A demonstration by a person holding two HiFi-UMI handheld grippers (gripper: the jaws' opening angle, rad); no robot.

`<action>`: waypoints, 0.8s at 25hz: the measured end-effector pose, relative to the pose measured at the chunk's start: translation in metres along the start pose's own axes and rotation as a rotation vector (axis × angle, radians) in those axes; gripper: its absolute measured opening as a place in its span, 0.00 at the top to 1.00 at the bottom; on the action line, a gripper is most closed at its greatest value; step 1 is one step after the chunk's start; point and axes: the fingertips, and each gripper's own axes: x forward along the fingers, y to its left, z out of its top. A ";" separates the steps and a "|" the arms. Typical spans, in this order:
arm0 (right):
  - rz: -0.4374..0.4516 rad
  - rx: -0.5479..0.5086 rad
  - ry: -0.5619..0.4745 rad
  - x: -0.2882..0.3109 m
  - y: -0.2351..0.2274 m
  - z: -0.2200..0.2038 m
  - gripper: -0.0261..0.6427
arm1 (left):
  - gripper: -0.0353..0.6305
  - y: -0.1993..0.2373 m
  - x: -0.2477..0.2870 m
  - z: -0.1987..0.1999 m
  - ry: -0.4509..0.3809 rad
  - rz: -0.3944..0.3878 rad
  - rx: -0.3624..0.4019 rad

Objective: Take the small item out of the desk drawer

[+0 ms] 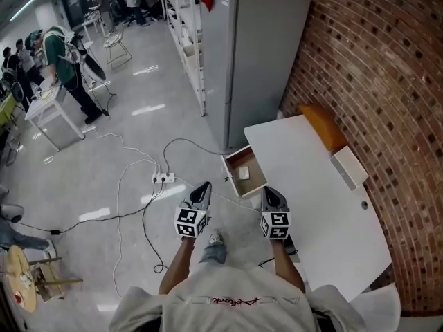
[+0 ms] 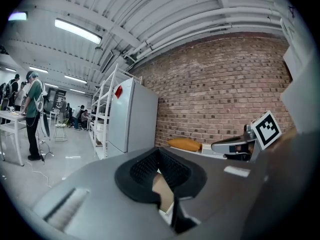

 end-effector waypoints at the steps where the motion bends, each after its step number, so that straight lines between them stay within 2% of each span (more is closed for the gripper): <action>1: 0.001 -0.002 0.001 0.012 0.001 0.005 0.94 | 0.93 0.010 0.007 0.003 0.001 0.003 -0.001; 8: 0.006 -0.021 -0.006 0.084 0.005 0.036 0.94 | 0.93 0.073 0.053 0.021 -0.008 0.002 0.002; 20: -0.021 -0.027 -0.009 0.169 -0.012 0.063 0.94 | 0.93 0.133 0.120 0.039 -0.014 -0.021 -0.009</action>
